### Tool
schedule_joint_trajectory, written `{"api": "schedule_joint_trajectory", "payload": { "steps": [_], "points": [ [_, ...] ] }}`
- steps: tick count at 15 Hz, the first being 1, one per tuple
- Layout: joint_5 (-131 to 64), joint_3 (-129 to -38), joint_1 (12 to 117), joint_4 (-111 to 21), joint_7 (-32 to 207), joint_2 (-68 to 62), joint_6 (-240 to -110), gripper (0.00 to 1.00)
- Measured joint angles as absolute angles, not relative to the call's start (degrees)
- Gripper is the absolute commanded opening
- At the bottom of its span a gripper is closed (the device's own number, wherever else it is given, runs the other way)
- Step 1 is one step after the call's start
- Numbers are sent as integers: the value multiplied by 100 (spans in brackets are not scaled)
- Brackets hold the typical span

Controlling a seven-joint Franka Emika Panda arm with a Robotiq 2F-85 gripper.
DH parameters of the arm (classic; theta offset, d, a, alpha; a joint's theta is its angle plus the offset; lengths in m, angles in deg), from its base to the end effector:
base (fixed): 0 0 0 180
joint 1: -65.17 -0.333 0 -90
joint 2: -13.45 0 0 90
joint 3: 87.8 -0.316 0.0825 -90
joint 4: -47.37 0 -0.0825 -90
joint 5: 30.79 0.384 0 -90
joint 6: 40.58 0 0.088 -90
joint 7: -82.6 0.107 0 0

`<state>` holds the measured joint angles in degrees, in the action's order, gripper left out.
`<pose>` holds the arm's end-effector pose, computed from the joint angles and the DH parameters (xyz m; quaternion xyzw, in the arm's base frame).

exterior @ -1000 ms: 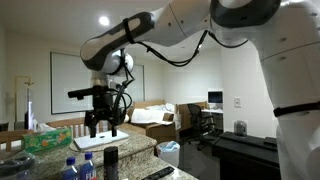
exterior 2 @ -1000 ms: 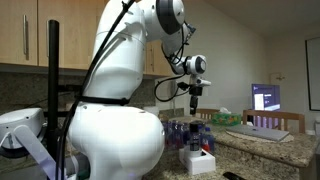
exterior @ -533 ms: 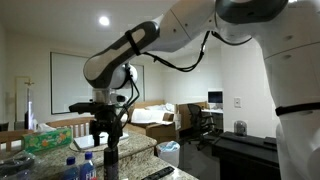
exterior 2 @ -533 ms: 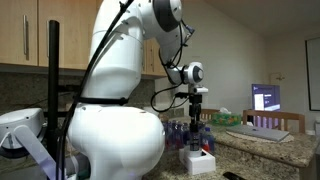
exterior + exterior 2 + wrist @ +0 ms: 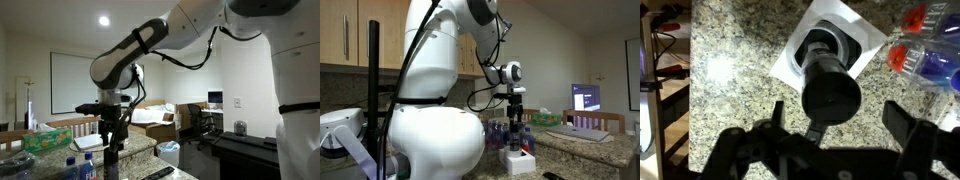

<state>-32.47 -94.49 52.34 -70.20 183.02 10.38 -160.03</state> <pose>0.5261 0.1844 0.4108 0.7656 -0.6432 0.0032 0.0136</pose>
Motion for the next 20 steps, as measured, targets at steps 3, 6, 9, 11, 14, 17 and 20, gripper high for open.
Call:
{"api": "schedule_joint_trajectory", "payload": {
  "steps": [3, 6, 9, 11, 14, 17, 20],
  "points": [
    [-3247, -9450, 5237, -7073, 18321, 1058, -16003, 100],
    [-3238, -9468, 5237, -7090, 18321, 1054, -16003, 73],
    [-3214, -9497, 5237, -7134, 18317, 1031, -16004, 56],
    [-3200, -9507, 5237, -7166, 18316, 1008, -16006, 43],
    [-3199, -9509, 5239, -7205, 18315, 986, -16101, 31],
    [-3106, -9507, 5268, -7290, 18245, 1000, -16521, 31],
    [-2771, -9497, 5345, -7440, 17947, 1021, -17167, 31]
  ]
}}
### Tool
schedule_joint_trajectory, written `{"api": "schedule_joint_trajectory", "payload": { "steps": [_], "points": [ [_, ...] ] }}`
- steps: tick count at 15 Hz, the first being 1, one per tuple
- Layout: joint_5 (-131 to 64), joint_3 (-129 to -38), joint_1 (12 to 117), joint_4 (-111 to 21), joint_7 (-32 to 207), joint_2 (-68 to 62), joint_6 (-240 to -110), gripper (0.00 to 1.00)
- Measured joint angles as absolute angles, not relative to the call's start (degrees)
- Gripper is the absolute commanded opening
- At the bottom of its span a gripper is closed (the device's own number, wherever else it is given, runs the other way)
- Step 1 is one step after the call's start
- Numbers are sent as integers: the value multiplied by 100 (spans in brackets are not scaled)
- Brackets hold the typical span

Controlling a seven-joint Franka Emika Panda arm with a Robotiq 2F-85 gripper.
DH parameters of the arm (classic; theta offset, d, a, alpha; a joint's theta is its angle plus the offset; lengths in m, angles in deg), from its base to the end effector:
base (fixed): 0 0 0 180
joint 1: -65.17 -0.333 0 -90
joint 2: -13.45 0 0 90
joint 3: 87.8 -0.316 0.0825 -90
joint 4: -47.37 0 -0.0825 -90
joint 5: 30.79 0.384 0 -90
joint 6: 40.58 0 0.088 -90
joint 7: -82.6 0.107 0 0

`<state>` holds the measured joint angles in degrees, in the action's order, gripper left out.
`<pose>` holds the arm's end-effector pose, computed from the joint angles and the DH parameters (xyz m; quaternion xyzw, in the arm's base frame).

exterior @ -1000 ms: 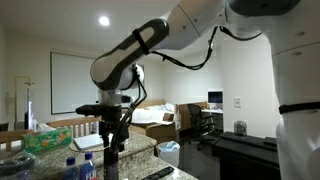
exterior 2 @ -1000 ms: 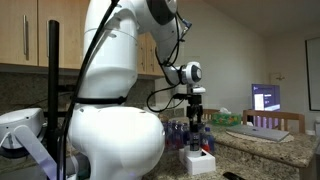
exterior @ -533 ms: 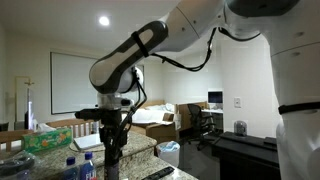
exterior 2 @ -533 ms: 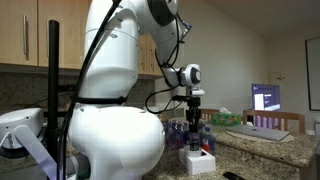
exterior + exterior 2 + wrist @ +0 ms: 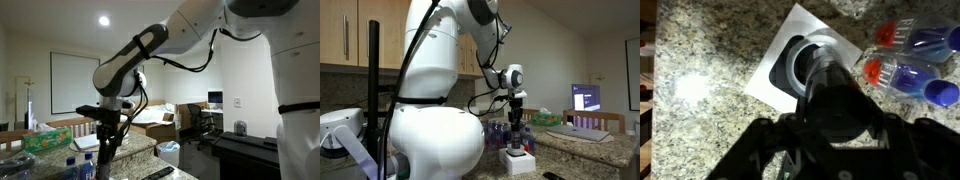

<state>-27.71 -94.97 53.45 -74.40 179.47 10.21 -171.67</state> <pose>0.5305 0.1822 0.3943 -0.7652 0.6411 -0.0074 0.0582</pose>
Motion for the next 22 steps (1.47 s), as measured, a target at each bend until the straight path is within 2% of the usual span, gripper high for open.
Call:
{"api": "schedule_joint_trajectory", "payload": {
  "steps": [11, 16, 22],
  "points": [
    [-2515, -9269, 5733, -7625, 17461, 1823, -17340, 31],
    [-2465, -8951, 6142, -7902, 17069, 2255, -16894, 31],
    [-2679, -8667, 6643, -8054, 16840, 2170, -16609, 31]
  ]
}}
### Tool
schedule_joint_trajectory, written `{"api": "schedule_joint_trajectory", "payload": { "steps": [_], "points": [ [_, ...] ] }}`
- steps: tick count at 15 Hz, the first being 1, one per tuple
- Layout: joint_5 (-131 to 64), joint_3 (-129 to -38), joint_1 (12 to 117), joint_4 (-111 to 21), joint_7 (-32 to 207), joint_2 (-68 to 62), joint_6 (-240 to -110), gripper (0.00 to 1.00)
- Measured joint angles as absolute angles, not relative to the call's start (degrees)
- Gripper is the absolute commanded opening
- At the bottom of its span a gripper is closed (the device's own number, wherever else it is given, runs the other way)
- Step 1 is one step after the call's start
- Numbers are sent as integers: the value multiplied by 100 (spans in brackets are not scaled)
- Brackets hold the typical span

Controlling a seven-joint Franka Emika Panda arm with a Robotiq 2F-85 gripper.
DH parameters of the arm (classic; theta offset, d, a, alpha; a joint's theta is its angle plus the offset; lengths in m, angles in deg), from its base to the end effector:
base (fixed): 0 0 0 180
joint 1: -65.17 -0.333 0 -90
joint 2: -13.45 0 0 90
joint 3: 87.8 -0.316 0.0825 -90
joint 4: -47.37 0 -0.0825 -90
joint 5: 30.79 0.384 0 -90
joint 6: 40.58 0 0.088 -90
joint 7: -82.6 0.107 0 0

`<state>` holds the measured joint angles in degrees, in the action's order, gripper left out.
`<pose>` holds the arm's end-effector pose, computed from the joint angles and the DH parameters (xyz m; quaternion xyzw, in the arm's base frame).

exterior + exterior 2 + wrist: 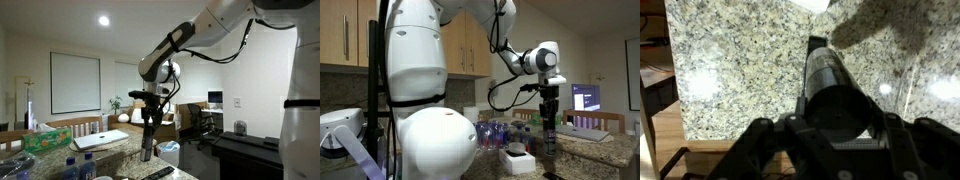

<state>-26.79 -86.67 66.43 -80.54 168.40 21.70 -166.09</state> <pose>0.5090 -0.0189 0.4418 -0.7037 0.7080 -0.0175 0.0569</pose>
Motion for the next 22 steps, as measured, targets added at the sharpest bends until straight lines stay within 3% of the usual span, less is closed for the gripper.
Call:
{"api": "schedule_joint_trajectory", "payload": {
  "steps": [22],
  "points": [
    [-2748, -8032, 6959, -6875, 16236, 38, -15549, 31]
  ]
}}
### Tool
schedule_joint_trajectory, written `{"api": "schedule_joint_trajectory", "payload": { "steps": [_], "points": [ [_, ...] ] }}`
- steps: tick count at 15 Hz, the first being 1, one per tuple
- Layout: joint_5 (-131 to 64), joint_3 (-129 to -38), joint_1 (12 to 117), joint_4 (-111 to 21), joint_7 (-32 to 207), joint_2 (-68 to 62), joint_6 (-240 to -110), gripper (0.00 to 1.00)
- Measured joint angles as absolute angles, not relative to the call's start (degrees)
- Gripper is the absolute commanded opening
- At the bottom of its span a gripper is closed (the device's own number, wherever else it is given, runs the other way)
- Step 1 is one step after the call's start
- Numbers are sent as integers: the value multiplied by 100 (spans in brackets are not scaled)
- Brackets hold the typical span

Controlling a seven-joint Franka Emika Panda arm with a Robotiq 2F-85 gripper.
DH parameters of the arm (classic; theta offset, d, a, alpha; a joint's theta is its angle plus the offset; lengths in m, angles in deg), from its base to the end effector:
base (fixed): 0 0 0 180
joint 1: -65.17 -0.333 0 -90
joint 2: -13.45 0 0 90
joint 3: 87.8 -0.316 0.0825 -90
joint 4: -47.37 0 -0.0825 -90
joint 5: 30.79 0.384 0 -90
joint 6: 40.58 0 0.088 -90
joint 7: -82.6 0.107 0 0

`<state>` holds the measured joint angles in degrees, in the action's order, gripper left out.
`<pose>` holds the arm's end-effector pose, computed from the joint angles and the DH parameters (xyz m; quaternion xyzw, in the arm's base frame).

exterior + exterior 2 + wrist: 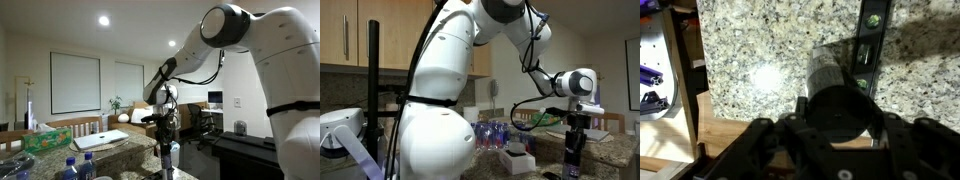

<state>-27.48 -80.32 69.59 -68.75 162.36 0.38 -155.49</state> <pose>0.5495 -0.1108 0.3191 0.6803 -0.7225 -0.1075 0.0607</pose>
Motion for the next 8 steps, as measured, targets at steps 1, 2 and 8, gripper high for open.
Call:
{"api": "schedule_joint_trajectory", "payload": {
  "steps": [1, 2, 8],
  "points": [
    [-2748, -8022, 6959, -6799, 16236, -14, -15507, 31],
    [-2748, -8016, 6959, -6734, 16236, -59, -15482, 31],
    [-2748, -8002, 6944, -6521, 16236, -179, -15470, 31]
  ]
}}
